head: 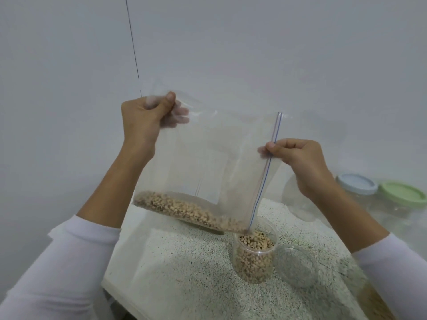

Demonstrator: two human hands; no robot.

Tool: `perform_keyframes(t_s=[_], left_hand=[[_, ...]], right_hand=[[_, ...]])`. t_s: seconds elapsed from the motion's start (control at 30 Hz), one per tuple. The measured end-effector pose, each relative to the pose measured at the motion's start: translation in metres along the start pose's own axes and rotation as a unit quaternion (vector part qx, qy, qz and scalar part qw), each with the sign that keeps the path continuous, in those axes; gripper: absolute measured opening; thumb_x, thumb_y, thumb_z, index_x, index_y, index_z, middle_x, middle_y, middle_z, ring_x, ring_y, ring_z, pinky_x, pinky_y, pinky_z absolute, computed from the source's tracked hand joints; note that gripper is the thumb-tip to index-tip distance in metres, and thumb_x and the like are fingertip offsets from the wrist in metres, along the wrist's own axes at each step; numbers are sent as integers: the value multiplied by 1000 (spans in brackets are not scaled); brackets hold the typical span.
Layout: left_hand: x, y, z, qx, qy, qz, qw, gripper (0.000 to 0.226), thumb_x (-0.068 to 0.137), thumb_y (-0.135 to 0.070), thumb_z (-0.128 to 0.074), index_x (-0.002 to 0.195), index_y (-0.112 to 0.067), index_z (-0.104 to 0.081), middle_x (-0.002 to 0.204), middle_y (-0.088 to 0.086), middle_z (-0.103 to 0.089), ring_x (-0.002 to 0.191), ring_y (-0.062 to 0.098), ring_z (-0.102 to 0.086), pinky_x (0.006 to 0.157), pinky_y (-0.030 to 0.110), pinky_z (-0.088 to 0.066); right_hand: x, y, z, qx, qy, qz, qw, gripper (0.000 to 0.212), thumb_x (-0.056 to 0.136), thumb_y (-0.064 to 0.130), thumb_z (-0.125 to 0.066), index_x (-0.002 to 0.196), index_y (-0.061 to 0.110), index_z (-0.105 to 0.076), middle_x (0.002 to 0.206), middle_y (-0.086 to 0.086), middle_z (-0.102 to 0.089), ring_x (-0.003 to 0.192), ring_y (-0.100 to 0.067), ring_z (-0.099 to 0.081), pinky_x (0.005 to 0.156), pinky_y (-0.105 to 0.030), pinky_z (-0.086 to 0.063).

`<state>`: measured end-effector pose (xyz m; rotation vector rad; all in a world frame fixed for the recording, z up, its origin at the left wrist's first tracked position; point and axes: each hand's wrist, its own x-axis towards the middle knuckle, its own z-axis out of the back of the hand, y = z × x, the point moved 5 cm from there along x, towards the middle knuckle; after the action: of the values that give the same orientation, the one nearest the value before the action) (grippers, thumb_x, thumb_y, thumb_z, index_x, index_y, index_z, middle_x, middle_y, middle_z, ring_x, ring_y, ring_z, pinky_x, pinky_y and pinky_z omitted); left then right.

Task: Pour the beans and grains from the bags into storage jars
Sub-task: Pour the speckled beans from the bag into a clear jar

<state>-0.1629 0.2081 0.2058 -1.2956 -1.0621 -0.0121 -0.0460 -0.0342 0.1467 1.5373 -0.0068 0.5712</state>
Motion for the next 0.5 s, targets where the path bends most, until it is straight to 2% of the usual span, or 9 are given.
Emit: perform_keyframes(t_s=[0.13,0.3,0.37,0.5], left_hand=[[-1,0,-1,14,18,0,1000,20,92,-16,-62,76,-4,-68,63,-2,-72,59,17,-70,54,21,-51],[0,0,2,7,6,6,1000,20,92,-17,-62,77,-4,-67,63,-3,-72,58,16,-70,53,20,-51],[-1,0,0,9,12,7,1000,20,92,-16,-62,76,-4,-67,62,-2,-71,57,15,-70,53,20,-51],[-1,-2,2,1,-2,2,1000,21,93,-16,-60,75,-6,-66,61,-4,-71,58,14,-70,54,21,-51]], right_hand=[[0,-2,-4,-10,27,-13,1000,12,84,14,-68,81,3,-73,74,3,-74,74,-1,-67,78,-13,-40],[0,-2,-1,-12,7,-6,1000,11,85,15,-68,79,7,-73,74,2,-74,74,0,-66,82,-14,-41],[0,-4,-4,-12,17,-10,1000,11,84,14,-68,78,6,-73,72,3,-73,73,-1,-66,76,-10,-41],[1,1,-1,10,-12,13,1000,11,85,10,-67,76,6,-72,67,7,-72,69,0,-66,66,1,-40]])
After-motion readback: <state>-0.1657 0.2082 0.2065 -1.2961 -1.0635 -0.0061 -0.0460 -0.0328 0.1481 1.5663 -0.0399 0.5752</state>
